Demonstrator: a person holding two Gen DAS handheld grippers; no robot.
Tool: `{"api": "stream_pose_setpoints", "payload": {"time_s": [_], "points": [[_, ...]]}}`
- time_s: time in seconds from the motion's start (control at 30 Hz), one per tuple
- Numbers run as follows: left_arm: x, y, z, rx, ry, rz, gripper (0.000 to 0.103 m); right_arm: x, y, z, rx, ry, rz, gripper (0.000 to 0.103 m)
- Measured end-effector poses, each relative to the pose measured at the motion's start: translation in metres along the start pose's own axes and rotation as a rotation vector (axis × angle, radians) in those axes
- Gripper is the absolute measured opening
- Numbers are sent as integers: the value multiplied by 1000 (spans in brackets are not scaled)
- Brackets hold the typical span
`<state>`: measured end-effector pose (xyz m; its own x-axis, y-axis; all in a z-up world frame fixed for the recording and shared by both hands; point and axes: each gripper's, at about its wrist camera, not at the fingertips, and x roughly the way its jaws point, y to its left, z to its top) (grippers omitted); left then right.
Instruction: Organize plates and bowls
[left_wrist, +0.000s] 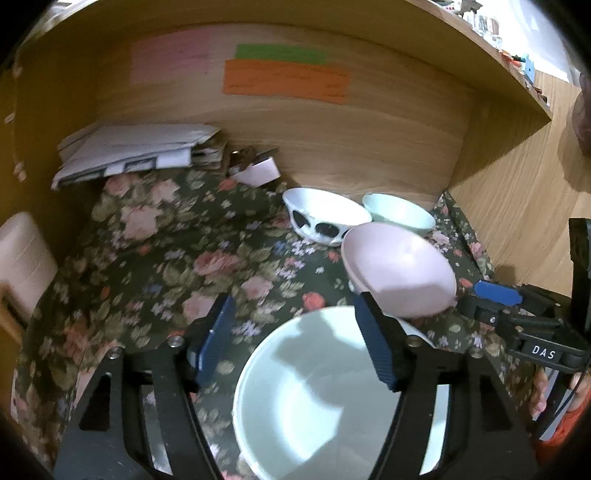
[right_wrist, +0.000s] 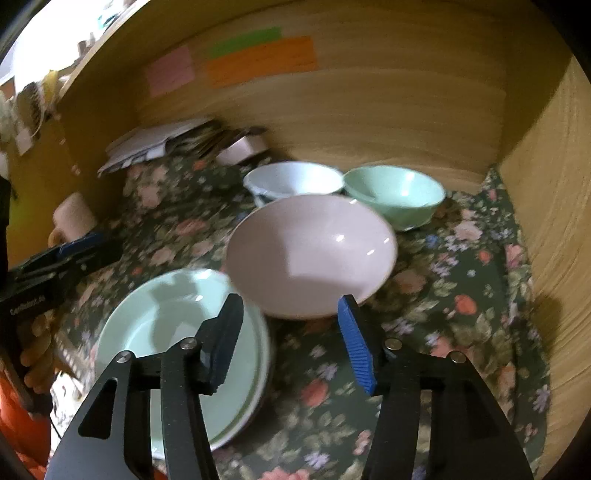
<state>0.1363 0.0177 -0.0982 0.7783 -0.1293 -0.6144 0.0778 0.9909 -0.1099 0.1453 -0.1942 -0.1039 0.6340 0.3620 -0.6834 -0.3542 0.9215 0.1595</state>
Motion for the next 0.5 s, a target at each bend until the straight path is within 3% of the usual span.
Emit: {"api": "stream_pose_setpoints", "payload": {"time_s": [0.07, 0.13, 0.5], "points": [[9, -5, 8, 17, 8, -9, 74, 2, -9, 6, 25, -16, -14, 64], [19, -11, 14, 30, 17, -16, 81, 4, -16, 12, 37, -28, -32, 67], [81, -29, 28, 57, 109, -29, 82, 44, -53, 22, 88, 33, -59, 67]]}}
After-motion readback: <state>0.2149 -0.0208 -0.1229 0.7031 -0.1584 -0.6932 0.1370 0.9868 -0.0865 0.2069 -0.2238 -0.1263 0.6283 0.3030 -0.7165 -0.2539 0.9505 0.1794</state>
